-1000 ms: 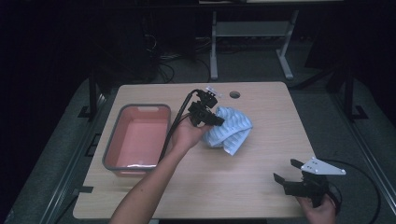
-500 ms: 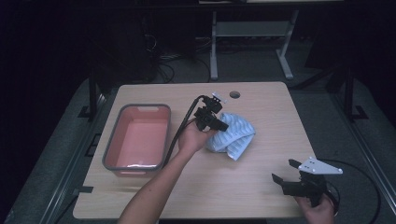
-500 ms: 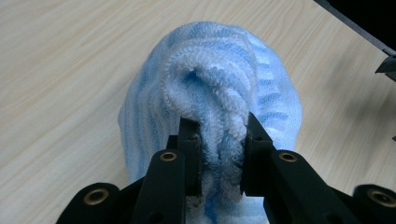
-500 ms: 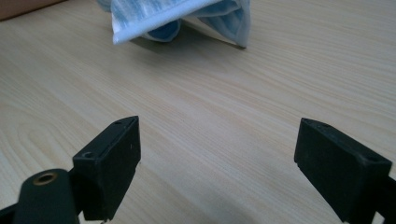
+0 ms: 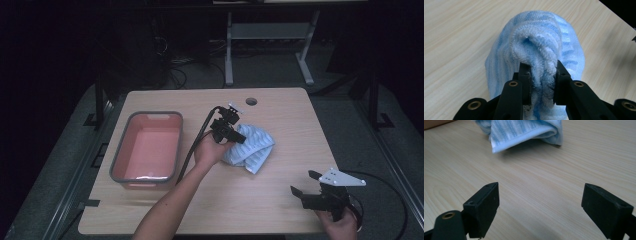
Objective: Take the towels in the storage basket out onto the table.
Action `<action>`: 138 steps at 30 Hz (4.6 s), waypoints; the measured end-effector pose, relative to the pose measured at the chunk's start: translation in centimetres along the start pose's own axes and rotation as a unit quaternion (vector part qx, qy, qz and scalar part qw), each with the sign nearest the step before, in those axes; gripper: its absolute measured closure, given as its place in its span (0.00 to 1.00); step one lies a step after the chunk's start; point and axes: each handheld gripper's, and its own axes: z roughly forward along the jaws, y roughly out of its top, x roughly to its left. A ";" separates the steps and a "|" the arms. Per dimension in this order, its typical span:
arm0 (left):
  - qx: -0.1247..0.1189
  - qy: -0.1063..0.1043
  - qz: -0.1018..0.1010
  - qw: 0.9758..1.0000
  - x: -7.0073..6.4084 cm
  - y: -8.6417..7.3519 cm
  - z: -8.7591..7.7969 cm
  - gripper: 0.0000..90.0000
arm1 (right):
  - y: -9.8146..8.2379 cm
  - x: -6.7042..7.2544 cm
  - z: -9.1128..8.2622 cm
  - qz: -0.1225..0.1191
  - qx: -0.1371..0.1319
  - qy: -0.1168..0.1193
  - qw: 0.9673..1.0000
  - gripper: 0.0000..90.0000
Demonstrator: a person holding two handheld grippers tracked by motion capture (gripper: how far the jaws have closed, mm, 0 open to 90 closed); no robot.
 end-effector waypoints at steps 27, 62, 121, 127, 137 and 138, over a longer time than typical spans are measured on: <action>-0.028 0.006 -0.019 0.999 -0.1 -0.8 0.2 0.59 | 0.0 0.1 0.3 -0.007 0.004 0.001 1.000 0.16; -0.051 0.004 -0.018 0.999 -0.6 -4.1 -3.1 0.50 | 0.5 0.4 1.2 -0.020 0.018 -0.003 1.000 0.16; -0.064 -0.006 -0.012 0.998 -0.8 -10.1 -5.4 0.38 | 0.6 0.6 1.5 -0.023 0.022 -0.006 0.999 0.16; -0.059 -0.005 0.000 0.998 -1.2 -10.7 -5.4 0.38 | 0.6 0.7 1.5 -0.024 0.023 -0.006 0.999 0.16; -0.057 -0.006 -0.002 0.998 -1.5 -11.9 -5.1 0.37 | 0.6 0.7 1.4 -0.023 0.022 -0.007 0.999 0.16; -0.056 -0.006 -0.002 0.998 -1.5 -12.0 -5.1 0.37 | 0.6 0.7 1.4 -0.023 0.023 -0.007 0.999 0.16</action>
